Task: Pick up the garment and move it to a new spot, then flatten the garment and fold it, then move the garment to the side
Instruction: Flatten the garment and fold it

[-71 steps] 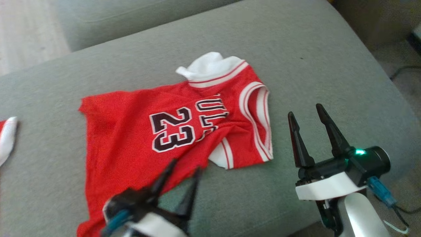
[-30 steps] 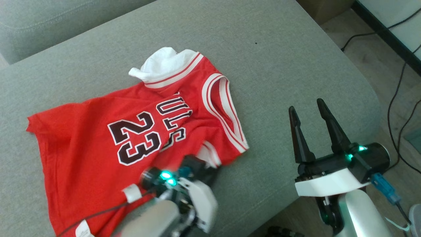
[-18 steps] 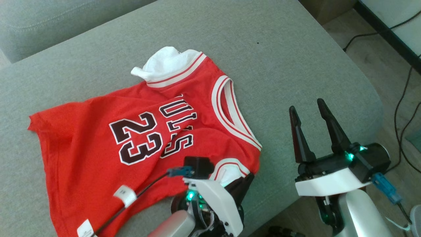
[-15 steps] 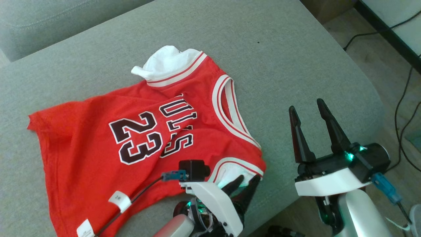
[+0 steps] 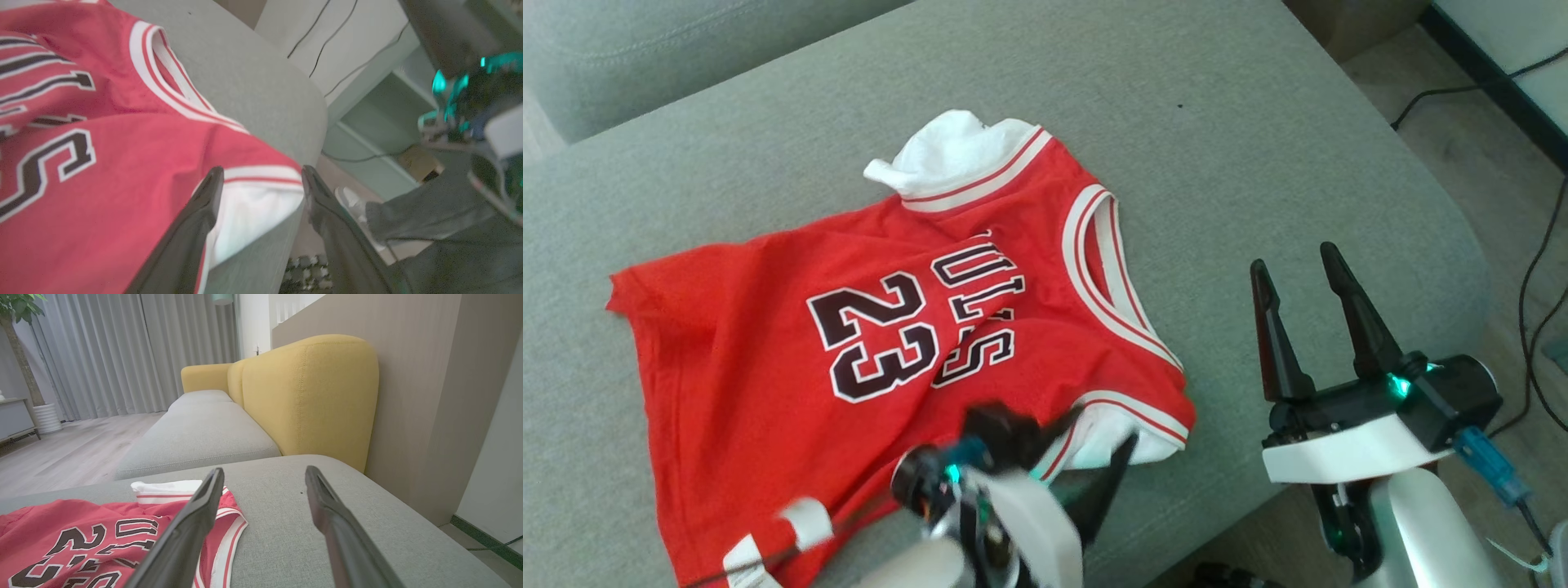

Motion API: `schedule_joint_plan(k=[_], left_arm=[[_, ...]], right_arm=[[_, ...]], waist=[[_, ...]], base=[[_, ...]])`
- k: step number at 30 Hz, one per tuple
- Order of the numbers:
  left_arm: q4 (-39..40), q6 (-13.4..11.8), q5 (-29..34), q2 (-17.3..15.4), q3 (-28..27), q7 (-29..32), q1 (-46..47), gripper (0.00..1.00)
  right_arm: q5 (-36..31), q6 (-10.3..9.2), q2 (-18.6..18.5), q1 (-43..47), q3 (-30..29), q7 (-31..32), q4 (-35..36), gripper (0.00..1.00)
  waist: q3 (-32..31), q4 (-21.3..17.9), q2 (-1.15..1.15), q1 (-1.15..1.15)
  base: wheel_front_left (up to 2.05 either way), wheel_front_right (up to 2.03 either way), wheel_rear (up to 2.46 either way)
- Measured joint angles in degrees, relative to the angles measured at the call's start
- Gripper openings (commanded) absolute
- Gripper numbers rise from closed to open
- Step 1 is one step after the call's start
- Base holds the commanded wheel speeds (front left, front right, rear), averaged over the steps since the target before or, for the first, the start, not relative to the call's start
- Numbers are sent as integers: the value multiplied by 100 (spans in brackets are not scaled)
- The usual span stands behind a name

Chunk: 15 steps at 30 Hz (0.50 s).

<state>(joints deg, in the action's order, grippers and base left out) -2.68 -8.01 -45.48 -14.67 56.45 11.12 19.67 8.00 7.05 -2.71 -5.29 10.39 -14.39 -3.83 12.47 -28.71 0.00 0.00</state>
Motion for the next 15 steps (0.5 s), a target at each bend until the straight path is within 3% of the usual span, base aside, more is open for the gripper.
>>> schedule_joint_plan(k=[4, 15], left_arm=[[66, 51, 538, -305, 483, 151, -9, 100], [-465, 38, 1129, -275, 775, 133, 275, 100]], right_arm=[[0, 0, 0, -1, 4, 0, 3, 100], [19, 0, 1, -39, 60, 0, 11, 100]], waist=[[71, 62, 0, 0], [300, 48, 0, 0]], base=[[0, 0, 0], [0, 0, 0]])
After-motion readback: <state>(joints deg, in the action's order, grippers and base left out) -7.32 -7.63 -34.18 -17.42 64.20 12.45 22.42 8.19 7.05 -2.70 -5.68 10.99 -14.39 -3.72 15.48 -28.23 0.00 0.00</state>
